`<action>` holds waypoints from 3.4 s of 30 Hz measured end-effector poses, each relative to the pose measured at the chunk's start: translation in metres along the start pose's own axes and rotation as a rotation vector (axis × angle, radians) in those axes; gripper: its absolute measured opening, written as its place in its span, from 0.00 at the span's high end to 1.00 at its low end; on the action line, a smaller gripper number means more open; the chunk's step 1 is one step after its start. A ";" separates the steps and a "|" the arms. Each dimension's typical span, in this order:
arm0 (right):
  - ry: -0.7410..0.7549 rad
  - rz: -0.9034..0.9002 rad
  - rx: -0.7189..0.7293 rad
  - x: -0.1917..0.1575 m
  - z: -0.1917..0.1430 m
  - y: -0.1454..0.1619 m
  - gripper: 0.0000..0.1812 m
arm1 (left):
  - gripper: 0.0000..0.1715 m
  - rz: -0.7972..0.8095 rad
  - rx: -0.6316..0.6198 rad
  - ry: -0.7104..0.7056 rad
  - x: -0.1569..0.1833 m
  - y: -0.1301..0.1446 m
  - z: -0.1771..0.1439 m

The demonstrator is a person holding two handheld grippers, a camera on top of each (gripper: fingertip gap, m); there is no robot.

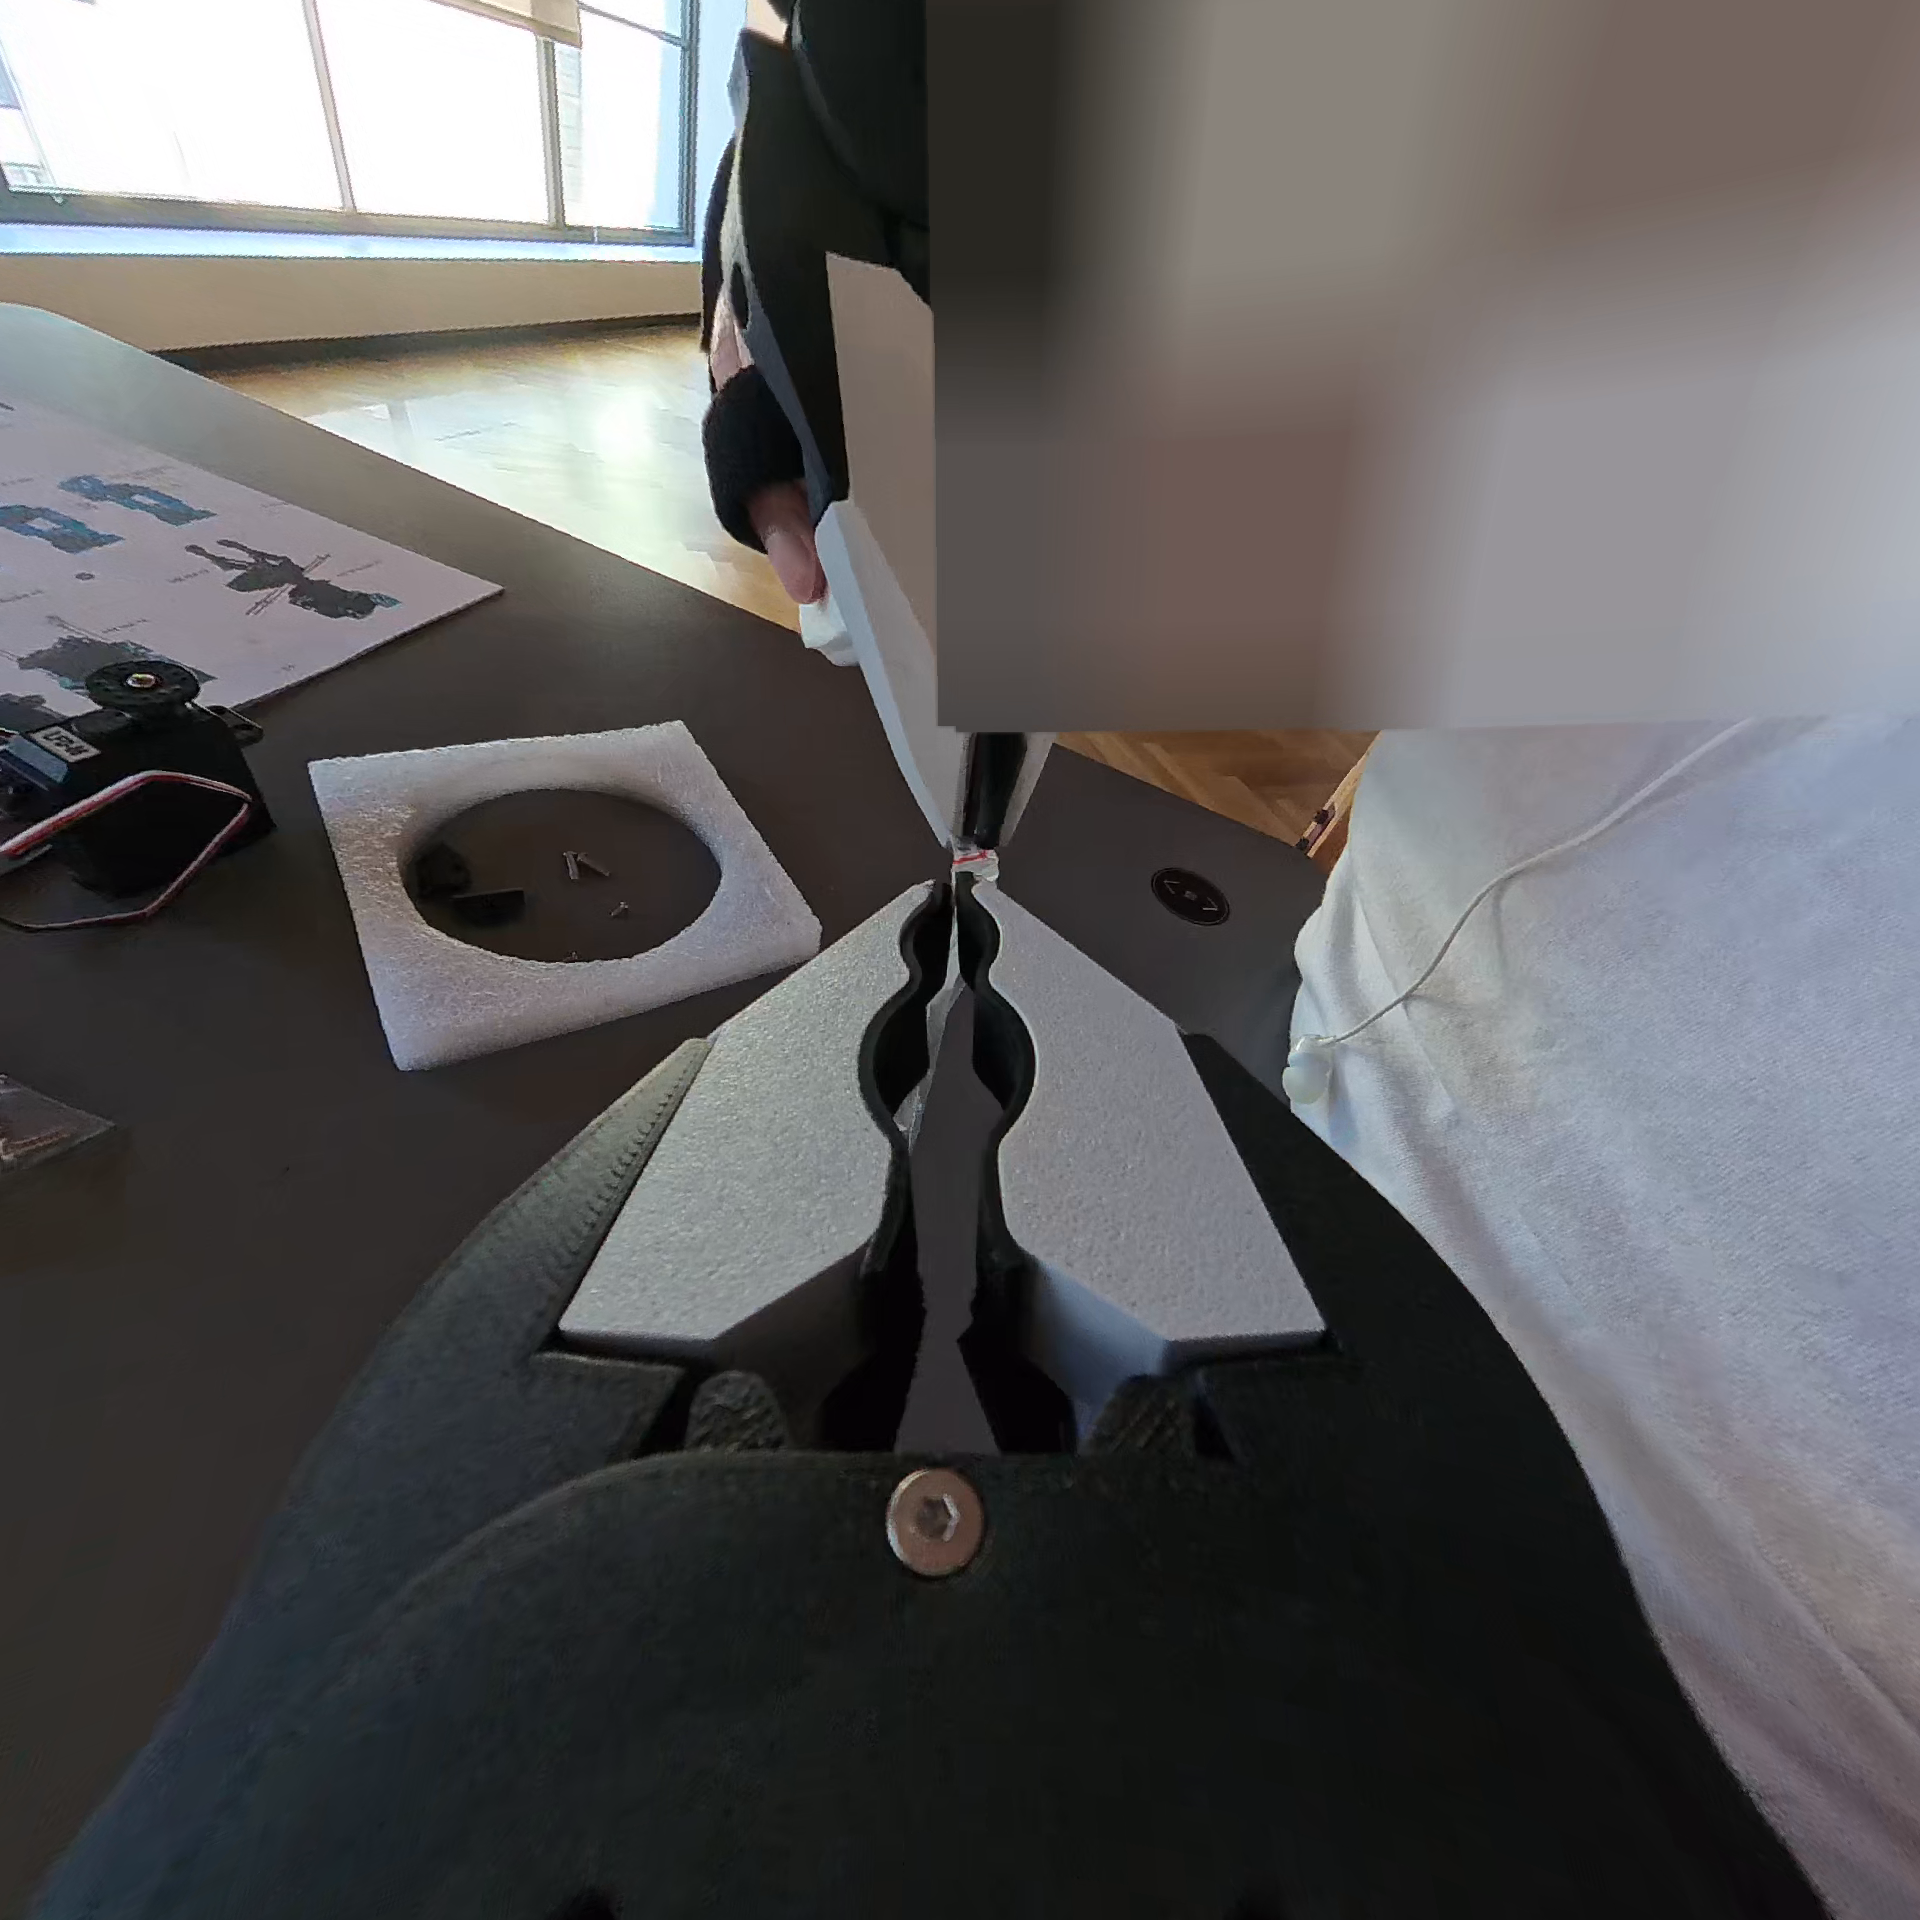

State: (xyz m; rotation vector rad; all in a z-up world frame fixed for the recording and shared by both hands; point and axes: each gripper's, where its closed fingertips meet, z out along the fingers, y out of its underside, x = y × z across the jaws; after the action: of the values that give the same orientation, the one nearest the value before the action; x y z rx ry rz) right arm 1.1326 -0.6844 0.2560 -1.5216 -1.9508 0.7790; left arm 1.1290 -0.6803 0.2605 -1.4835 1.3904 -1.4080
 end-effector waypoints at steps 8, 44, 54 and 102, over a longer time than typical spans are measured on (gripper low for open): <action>0.013 -0.017 0.016 0.002 -0.003 -0.002 0.98 | 1.00 0.048 -0.013 -0.001 0.004 -0.001 0.002; -0.041 -0.117 -0.048 -0.011 0.006 0.001 0.98 | 1.00 0.011 -0.035 0.029 0.007 0.004 0.009; -0.045 -0.054 0.006 -0.012 0.007 0.003 0.98 | 1.00 -0.028 -0.072 0.037 0.005 0.009 0.017; 0.512 0.562 0.294 0.069 0.078 -0.050 0.98 | 1.00 0.534 0.068 -0.855 -0.058 0.004 -0.166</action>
State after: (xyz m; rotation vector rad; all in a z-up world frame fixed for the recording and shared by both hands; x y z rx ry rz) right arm 1.0289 -0.6353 0.2432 -1.8703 -1.0023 0.7536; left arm 0.9768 -0.5930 0.2760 -1.2888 1.0355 -0.3887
